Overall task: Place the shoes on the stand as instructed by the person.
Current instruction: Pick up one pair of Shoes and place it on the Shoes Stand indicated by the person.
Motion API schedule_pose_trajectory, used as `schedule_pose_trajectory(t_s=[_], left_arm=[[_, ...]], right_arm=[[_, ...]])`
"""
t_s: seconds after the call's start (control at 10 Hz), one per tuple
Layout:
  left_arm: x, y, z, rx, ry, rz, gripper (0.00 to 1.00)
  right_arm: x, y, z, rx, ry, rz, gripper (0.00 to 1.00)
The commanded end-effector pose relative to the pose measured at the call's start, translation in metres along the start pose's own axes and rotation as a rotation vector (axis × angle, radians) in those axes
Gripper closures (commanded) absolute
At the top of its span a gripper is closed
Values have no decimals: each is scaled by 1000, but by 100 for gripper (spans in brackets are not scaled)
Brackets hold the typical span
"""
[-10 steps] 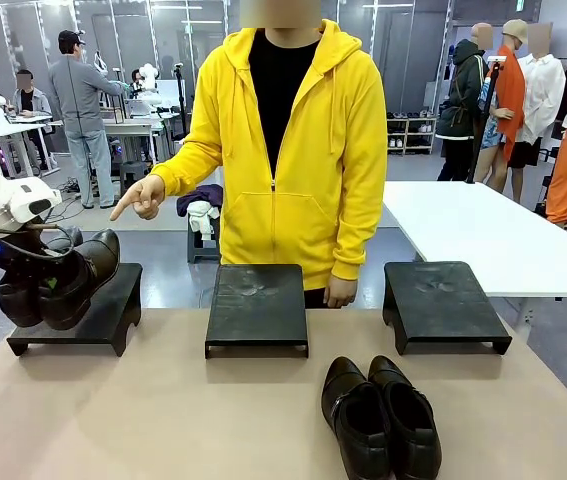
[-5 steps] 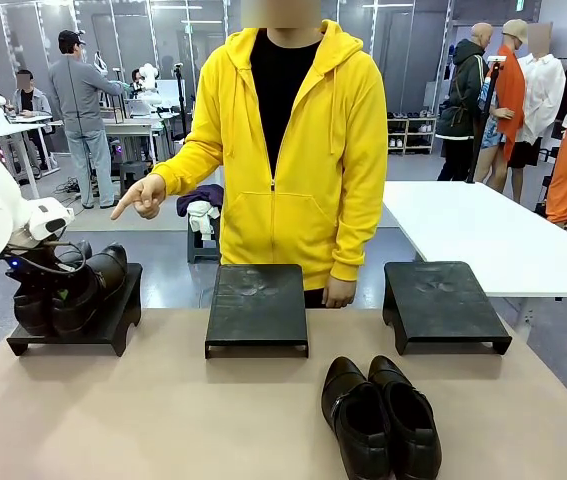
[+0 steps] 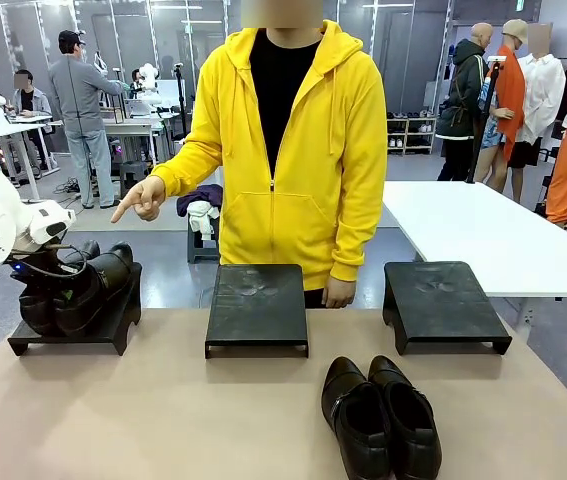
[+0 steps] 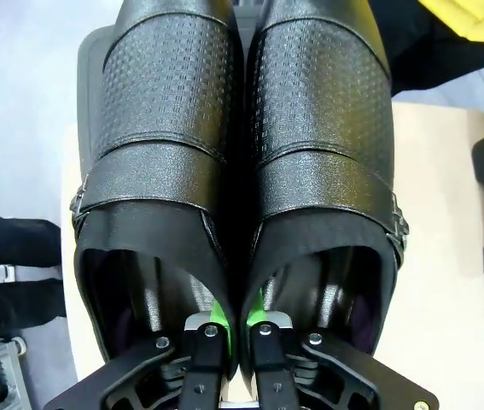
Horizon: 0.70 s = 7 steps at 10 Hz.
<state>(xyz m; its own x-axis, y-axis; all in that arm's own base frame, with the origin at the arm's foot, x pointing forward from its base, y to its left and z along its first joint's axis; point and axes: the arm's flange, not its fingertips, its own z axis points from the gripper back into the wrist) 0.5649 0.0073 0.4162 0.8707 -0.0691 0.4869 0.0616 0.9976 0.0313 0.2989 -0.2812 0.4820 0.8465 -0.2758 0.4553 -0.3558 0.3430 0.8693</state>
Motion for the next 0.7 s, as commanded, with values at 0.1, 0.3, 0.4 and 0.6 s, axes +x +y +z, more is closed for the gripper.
schedule_pose_trajectory(t_s=[0.1,0.3,0.4,0.6], left_arm=[[1,13,-7,-46,-81,38,93],[-4,17,-13,-34,-70,47,93],[-6,16,-12,-38,-63,36,93],[-7,16,-6,-24,-69,26,56]], right_arm=[[0,2,1,10,-5,13,0],[0,2,1,10,-5,13,0],[0,2,1,10,-5,13,0],[0,2,1,10,-5,13,0]])
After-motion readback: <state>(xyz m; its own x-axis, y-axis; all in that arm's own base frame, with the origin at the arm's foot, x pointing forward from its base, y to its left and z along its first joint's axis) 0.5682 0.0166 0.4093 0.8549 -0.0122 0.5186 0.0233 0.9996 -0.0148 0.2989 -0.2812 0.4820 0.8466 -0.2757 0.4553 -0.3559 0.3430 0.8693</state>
